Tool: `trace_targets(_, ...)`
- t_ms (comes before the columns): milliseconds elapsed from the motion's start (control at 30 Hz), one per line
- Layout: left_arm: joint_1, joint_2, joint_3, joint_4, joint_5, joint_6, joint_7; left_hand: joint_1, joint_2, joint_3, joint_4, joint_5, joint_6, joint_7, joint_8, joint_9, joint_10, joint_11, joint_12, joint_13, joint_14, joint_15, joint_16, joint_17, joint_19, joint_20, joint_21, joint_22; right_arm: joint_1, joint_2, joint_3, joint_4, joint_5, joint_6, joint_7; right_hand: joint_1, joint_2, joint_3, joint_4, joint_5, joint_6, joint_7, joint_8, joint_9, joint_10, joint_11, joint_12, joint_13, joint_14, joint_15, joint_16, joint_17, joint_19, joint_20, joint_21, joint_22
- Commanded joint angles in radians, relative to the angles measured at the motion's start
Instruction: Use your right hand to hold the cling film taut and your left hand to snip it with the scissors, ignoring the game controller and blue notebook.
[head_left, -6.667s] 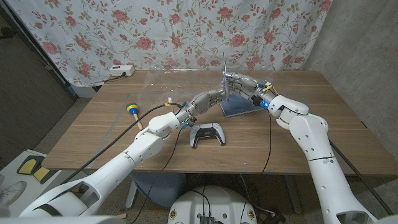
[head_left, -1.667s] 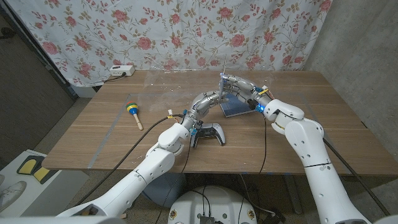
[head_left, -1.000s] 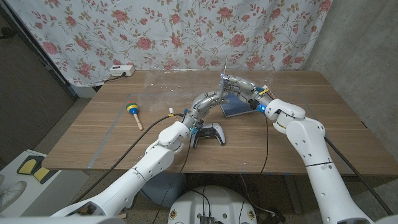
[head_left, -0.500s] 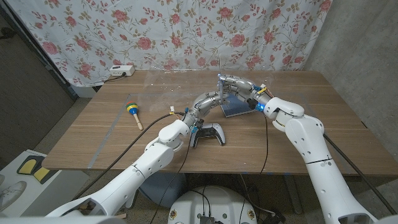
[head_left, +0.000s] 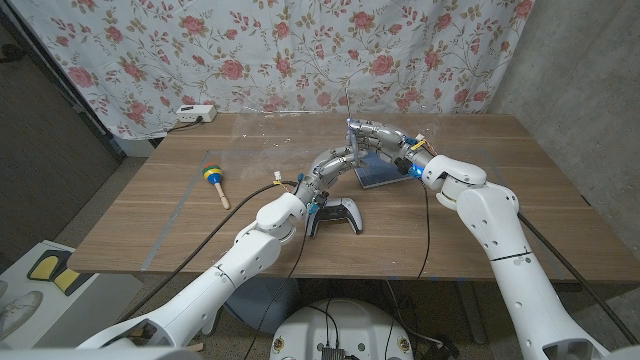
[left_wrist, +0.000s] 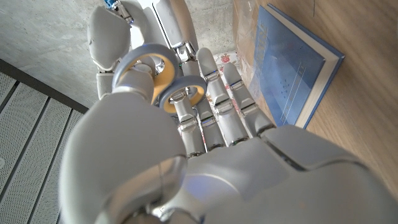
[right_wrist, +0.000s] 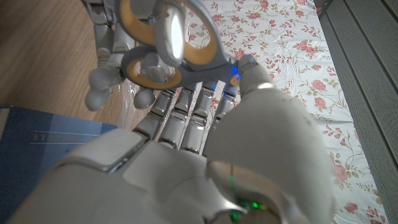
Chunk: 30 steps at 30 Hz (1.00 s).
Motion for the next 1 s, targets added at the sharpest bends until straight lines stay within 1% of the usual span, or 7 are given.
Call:
trace_targets(33,-0.005,-0.01,-0.003,0.035,-0.027,-0.038,-0.052,0.064,0.081,-0.004,0.006,-0.005,-0.057,-0.03,0.002,-0.003,0.151,-0.111,0.016,0.006,0.106,-0.112,-0.003,0.007,-0.006,-0.001,0.011,0.005,-0.003,0.002,0.005,0.004,-0.003,-0.014,-0.021,-0.004,0.014,-0.003,0.007,0.005,0.014,-0.018,0.002,0.003,0.146,-0.139,0.006,0.004,-0.003,-0.163,-0.009,-0.002,0.004,-0.003,0.008,0.0)
trace_targets(233,-0.006,-0.01,-0.003,0.042,-0.03,-0.046,-0.065,0.065,0.084,-0.005,0.006,-0.01,-0.057,-0.029,0.007,-0.01,0.148,-0.113,0.014,0.012,0.106,-0.114,-0.009,0.011,-0.011,-0.004,0.021,0.007,-0.009,0.002,0.008,0.007,-0.001,-0.007,-0.015,-0.064,0.001,-0.026,0.032,-0.005,-0.03,-0.005,-0.017,0.002,0.115,-0.133,-0.018,-0.012,-0.023,-0.15,-0.036,-0.023,0.01,0.004,0.009,-0.001)
trace_targets(500,-0.004,-0.008,-0.003,0.041,-0.03,-0.05,-0.071,0.066,0.087,-0.006,0.007,-0.015,-0.059,-0.029,0.011,-0.018,0.147,-0.113,0.011,0.016,0.106,-0.112,-0.017,0.015,-0.017,-0.005,0.032,0.009,-0.019,-0.011,0.003,0.006,-0.014,0.025,-0.003,-0.265,-0.046,-0.12,0.106,-0.089,-0.121,0.02,-0.069,-0.011,0.034,-0.098,-0.079,-0.061,-0.057,-0.122,-0.069,-0.053,0.01,0.013,-0.003,-0.004)
trace_targets(600,-0.001,-0.007,-0.004,0.038,-0.03,-0.051,-0.069,0.069,0.085,-0.006,0.004,-0.017,-0.062,-0.03,0.011,-0.021,0.149,-0.117,0.009,0.014,0.106,-0.114,-0.019,0.016,-0.018,-0.005,0.036,0.01,-0.021,-0.015,0.002,0.007,-0.015,0.034,0.001,-0.31,-0.052,-0.139,0.118,-0.127,-0.165,0.028,-0.094,-0.018,-0.038,-0.077,-0.122,-0.079,-0.088,-0.113,-0.082,-0.061,0.003,0.005,-0.012,-0.003)
trace_targets(767,0.002,-0.006,-0.005,0.035,-0.032,-0.053,-0.071,0.07,0.085,-0.007,0.004,-0.019,-0.067,-0.03,0.012,-0.028,0.148,-0.114,0.006,0.016,0.107,-0.113,-0.024,0.02,-0.023,-0.006,0.045,0.012,-0.024,-0.022,-0.003,0.009,-0.019,0.055,0.006,-0.377,-0.074,-0.17,0.138,-0.169,-0.224,0.042,-0.122,-0.028,-0.108,-0.052,-0.173,-0.1,-0.123,-0.089,-0.103,-0.086,0.003,0.027,-0.023,-0.004)
trace_targets(867,0.004,-0.006,-0.006,0.034,-0.033,-0.056,-0.071,0.07,0.085,-0.007,0.004,-0.02,-0.069,-0.029,0.015,-0.029,0.147,-0.114,0.005,0.019,0.108,-0.113,-0.027,0.022,-0.026,-0.005,0.049,0.013,-0.026,-0.025,-0.002,0.01,-0.017,0.061,0.009,-0.425,-0.088,-0.19,0.153,-0.18,-0.268,0.051,-0.139,-0.035,-0.153,-0.026,-0.211,-0.116,-0.161,-0.058,-0.122,-0.109,0.0,0.042,-0.035,-0.005)
trace_targets(1000,0.007,-0.006,-0.008,0.034,-0.036,-0.061,-0.073,0.069,0.086,-0.007,0.005,-0.022,-0.071,-0.031,0.017,-0.033,0.147,-0.113,0.003,0.02,0.11,-0.113,-0.03,0.024,-0.028,-0.006,0.055,0.014,-0.035,-0.028,-0.001,0.005,-0.028,0.077,-0.006,-0.46,-0.101,-0.207,0.158,-0.18,-0.348,0.062,-0.162,-0.043,-0.227,-0.003,-0.267,-0.134,-0.212,-0.024,-0.136,-0.139,-0.006,0.058,-0.054,-0.006)
